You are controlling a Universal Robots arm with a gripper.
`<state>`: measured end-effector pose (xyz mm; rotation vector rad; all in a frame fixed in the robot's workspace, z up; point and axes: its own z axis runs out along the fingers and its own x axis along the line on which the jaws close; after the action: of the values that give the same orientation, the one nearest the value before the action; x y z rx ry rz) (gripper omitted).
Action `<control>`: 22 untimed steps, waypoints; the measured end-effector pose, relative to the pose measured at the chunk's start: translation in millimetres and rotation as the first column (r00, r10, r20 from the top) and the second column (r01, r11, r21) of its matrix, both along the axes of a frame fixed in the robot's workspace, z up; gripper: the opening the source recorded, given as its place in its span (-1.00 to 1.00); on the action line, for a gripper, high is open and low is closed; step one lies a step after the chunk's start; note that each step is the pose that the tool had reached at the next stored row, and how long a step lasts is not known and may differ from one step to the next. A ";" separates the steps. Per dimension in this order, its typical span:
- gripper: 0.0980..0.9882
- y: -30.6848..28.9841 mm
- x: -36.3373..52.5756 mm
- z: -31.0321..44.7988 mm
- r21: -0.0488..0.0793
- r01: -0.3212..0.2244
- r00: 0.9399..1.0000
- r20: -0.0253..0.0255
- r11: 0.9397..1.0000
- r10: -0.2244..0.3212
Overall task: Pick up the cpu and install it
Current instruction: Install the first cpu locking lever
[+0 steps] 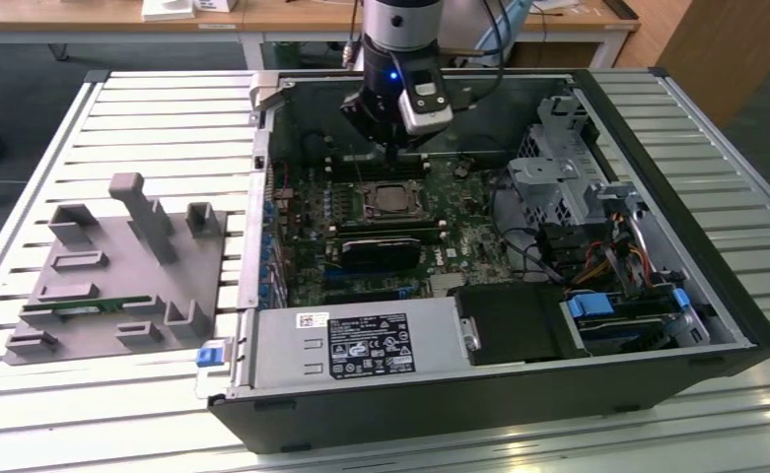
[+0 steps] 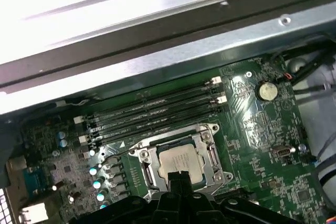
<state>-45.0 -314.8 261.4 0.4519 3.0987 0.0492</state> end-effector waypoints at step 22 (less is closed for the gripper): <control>-0.98 0.0 0.0 -1.9 0.028 -0.294 0.956 0.009 0.955 0.294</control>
<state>-45.0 -314.8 259.5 -0.0132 3.1343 0.0970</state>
